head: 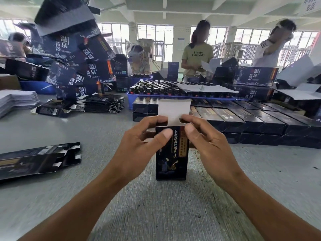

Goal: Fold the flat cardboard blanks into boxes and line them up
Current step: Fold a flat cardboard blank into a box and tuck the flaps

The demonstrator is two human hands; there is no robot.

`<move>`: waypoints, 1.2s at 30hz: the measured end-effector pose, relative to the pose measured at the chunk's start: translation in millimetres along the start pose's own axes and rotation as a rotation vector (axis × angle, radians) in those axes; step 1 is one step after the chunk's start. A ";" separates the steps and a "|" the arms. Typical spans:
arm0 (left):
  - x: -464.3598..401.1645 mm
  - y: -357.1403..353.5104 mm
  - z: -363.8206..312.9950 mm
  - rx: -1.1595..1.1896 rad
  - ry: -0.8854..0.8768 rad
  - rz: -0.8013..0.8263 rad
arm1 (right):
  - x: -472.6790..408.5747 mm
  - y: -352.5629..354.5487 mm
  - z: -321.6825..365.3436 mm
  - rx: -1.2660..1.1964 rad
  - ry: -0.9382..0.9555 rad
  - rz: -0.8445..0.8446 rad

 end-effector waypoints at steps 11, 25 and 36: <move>-1.1 0.0 -4.6 -0.045 -0.092 -0.102 | 1.1 -1.1 1.8 -0.060 0.067 -0.132; 0.7 -1.5 -6.1 -0.009 -0.095 -0.134 | 1.5 -2.1 5.1 -0.062 0.094 -0.161; 2.1 0.7 -4.3 -0.276 -0.274 -0.113 | 1.0 1.4 -4.9 0.174 0.178 -0.159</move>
Point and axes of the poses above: each hand's wrist, its own x-axis away from the middle knuckle, its own y-axis out of the back of the hand, z = x × y, the point moved 1 cm from there along -x, towards the middle knuckle, and after that the axes turned 6 degrees about x, right-handed, at the moved point
